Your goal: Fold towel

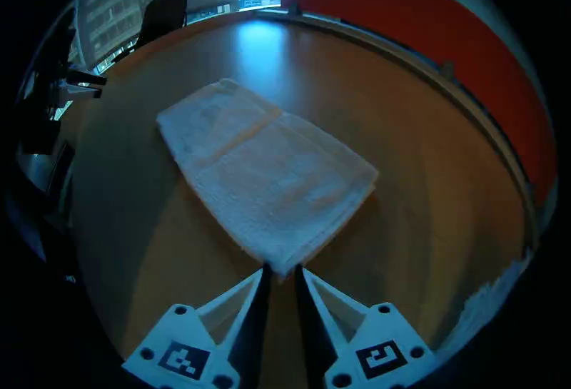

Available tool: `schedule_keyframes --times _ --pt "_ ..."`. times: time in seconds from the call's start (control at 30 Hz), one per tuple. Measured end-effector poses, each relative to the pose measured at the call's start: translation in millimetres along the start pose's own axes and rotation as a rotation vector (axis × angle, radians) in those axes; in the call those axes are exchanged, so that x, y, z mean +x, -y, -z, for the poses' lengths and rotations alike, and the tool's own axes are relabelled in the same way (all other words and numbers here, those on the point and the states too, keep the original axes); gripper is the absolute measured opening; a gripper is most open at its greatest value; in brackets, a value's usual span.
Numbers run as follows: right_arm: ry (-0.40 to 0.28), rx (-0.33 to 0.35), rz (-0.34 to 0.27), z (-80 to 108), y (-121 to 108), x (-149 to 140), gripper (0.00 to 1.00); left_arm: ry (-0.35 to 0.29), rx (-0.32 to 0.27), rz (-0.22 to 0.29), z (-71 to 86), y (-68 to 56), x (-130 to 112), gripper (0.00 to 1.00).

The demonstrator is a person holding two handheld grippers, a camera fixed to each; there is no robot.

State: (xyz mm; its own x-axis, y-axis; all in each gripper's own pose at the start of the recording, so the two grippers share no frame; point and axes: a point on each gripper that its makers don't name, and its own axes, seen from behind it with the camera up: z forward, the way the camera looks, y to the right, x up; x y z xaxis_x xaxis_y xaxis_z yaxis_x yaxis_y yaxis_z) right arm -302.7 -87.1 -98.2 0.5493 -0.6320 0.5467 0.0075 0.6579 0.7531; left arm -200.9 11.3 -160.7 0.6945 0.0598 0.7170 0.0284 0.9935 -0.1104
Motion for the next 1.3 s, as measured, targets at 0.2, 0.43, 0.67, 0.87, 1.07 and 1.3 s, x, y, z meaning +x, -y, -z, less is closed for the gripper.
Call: schedule_keyframes --times 0.2,0.43,0.67,0.87,1.07,1.3 --pt "-0.017 -0.001 -0.002 0.8 0.9 5.4 0.04 -0.003 -0.002 0.000 0.2 -1.9 0.5 0.90" --pt "-0.070 -0.016 -0.015 11.7 -0.7 26.8 0.03 -0.009 -0.005 0.002 0.6 -3.4 2.1 0.90" --pt "-0.142 -0.037 -0.002 29.5 -3.4 61.1 0.03 -0.018 -0.004 0.007 2.1 -2.7 5.0 0.90" --pt "-0.190 -0.053 0.024 47.2 -6.4 85.2 0.03 -0.020 0.000 0.011 3.9 -1.9 4.6 0.90" --pt "-0.225 -0.064 0.049 64.9 -9.8 102.3 0.03 -0.022 0.002 0.014 5.3 -1.4 4.8 0.90" --pt "-0.241 -0.071 0.082 77.6 -10.8 113.2 0.03 -0.022 0.004 0.012 6.2 -1.1 5.4 0.90"
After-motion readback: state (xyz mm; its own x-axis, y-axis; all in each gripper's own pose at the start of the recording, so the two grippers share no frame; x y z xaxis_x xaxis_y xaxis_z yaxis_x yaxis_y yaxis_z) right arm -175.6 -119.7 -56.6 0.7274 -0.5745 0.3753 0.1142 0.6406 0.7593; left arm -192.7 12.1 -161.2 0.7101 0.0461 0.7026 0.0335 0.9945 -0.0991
